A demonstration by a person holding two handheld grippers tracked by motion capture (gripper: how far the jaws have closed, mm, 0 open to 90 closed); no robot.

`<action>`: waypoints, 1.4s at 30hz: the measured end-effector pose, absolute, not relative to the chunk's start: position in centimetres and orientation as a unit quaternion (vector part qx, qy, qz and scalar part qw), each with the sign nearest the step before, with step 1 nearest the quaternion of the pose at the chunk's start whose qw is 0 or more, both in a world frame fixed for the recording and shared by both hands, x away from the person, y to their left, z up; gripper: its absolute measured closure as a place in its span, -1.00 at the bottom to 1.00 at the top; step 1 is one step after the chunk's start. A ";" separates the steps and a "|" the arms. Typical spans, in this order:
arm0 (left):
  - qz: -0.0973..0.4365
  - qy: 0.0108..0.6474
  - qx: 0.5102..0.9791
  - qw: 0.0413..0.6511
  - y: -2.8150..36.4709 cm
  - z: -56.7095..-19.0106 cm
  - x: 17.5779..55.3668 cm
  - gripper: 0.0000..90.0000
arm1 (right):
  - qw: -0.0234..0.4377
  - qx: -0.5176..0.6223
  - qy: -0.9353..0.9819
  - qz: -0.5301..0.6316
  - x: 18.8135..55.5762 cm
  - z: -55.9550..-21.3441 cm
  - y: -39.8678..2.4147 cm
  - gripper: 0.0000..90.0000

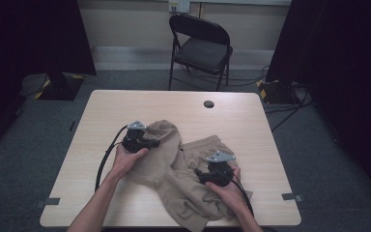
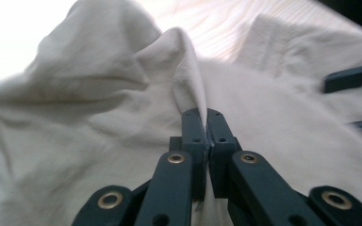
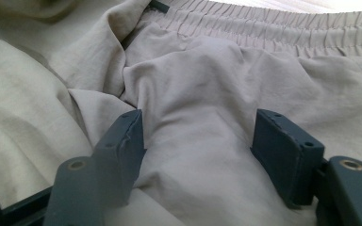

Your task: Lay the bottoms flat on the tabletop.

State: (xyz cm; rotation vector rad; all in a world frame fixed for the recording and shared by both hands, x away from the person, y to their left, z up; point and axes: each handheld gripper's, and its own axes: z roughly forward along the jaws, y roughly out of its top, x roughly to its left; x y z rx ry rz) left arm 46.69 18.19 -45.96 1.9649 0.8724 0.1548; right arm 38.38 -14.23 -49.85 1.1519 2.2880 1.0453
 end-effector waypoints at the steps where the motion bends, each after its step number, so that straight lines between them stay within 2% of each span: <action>1: 0.062 0.353 0.798 0.485 18.6 -45.3 46.2 0.98 | 0.187 0.409 0.813 0.371 38.4 -49.8 -14.2 -0.24; 7: 0.078 0.328 0.784 0.521 20.8 -42.8 42.5 0.97 | 0.187 0.409 0.813 0.371 38.4 -49.8 -14.2 -0.24; 12: 0.080 0.314 0.789 0.522 22.4 -42.6 38.9 0.98 | 0.184 0.412 0.811 0.372 38.4 -49.8 -14.2 -0.24; 17: 0.063 0.319 0.797 0.508 24.2 -44.9 35.6 0.98 | 0.183 0.413 0.811 0.373 38.4 -49.8 -14.2 -0.24; 24: 0.045 0.332 0.836 0.433 25.2 -49.3 33.7 0.95 | 0.186 0.410 0.812 0.371 38.4 -49.8 -14.2 -0.24; 27: 0.039 0.331 0.834 0.439 25.2 -49.3 34.0 0.74 | 0.186 0.411 0.812 0.372 38.4 -49.8 -14.2 -0.24; 30: 0.050 0.340 0.817 0.464 25.5 -48.1 34.3 0.45 | 0.184 0.413 0.811 0.372 38.4 -49.8 -14.2 -0.25; 34: 0.070 0.359 0.786 0.499 26.7 -46.4 35.2 0.18 | 0.185 0.413 0.811 0.372 38.4 -49.8 -14.2 -0.25; 40: 0.100 0.391 0.753 0.520 26.8 -44.3 39.0 -0.26 | 0.185 0.412 0.811 0.371 38.4 -49.8 -14.2 -0.25; 42: 0.106 0.398 0.747 0.522 26.4 -44.0 40.6 -0.34 | 0.184 0.413 0.811 0.372 38.4 -49.8 -14.2 -0.25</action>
